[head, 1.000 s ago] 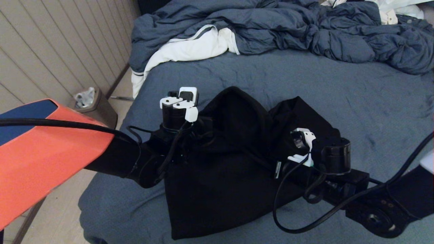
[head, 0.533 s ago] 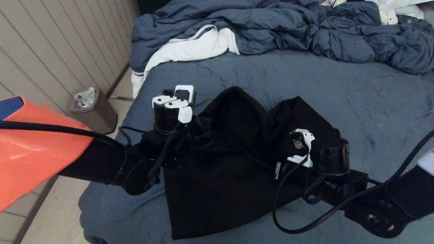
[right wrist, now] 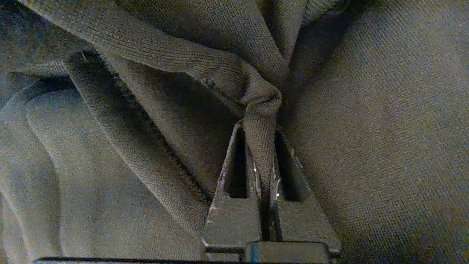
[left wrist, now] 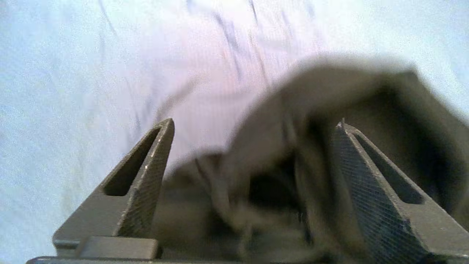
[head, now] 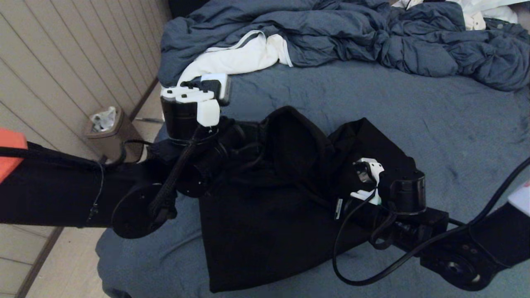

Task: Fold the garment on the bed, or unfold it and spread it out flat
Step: Fold the black sweatshirt

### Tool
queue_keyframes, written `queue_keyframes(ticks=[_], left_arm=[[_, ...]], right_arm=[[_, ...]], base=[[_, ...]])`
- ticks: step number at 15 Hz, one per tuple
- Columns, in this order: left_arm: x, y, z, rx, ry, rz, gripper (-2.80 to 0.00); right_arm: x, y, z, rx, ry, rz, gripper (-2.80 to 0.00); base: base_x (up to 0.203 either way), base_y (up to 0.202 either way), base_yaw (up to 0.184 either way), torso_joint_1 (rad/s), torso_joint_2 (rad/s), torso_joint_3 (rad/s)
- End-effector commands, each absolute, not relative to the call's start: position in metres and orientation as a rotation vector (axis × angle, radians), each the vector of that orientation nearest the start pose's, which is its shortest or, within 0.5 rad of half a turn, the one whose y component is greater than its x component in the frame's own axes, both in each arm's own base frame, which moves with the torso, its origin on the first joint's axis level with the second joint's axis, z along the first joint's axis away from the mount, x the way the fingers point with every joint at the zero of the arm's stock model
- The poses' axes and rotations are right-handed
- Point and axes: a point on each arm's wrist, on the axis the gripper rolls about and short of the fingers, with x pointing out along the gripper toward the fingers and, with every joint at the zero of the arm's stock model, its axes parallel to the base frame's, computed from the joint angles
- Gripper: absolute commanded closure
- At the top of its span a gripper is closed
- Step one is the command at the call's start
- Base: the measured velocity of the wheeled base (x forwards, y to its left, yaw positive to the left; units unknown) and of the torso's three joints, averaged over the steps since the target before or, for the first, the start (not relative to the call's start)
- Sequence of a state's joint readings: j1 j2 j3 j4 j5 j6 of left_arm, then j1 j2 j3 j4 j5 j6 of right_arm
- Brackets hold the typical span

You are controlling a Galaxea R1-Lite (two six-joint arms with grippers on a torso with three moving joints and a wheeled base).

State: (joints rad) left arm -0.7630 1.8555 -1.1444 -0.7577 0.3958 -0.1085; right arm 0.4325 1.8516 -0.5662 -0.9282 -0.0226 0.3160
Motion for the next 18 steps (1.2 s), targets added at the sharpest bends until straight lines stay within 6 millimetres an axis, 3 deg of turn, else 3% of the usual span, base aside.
queue_keyframes(ticks=[1, 5, 6, 9, 15, 18], left_arm=[[0.282, -0.244, 0.253, -0.165, -0.046, -0.340, -2.80], [0.328, -0.246, 0.262, -0.227, 0.030, -0.272, -2.80], [0.338, -0.247, 0.262, -0.238, 0.050, -0.259, 0.00], [0.345, -0.253, 0.264, -0.261, 0.108, -0.271, 0.00], [0.358, -0.292, 0.261, -0.288, 0.089, -0.341, 0.00], [0.348, -0.307, 0.265, -0.303, 0.124, -0.399, 0.00]], right_arm=[[0.272, 0.126, 0.107, 0.229, 0.406, 0.351, 0.00], [0.267, 0.128, 0.105, 0.225, 0.403, 0.361, 0.00], [0.266, 0.128, 0.105, 0.229, 0.385, 0.368, 0.00], [0.262, 0.129, 0.102, 0.214, 0.370, 0.382, 0.00], [0.260, 0.130, 0.095, 0.201, 0.395, 0.385, 0.00], [0.262, 0.131, 0.091, 0.194, 0.406, 0.382, 0.00]], base=[[0.000, 0.000, 0.000, 0.000, 0.00, 0.000], [0.000, 0.000, 0.000, 0.000, 0.00, 0.000], [0.000, 0.000, 0.000, 0.000, 0.00, 0.000], [0.000, 0.000, 0.000, 0.000, 0.00, 0.000], [0.000, 0.000, 0.000, 0.000, 0.00, 0.000], [0.000, 0.000, 0.000, 0.000, 0.00, 0.000]])
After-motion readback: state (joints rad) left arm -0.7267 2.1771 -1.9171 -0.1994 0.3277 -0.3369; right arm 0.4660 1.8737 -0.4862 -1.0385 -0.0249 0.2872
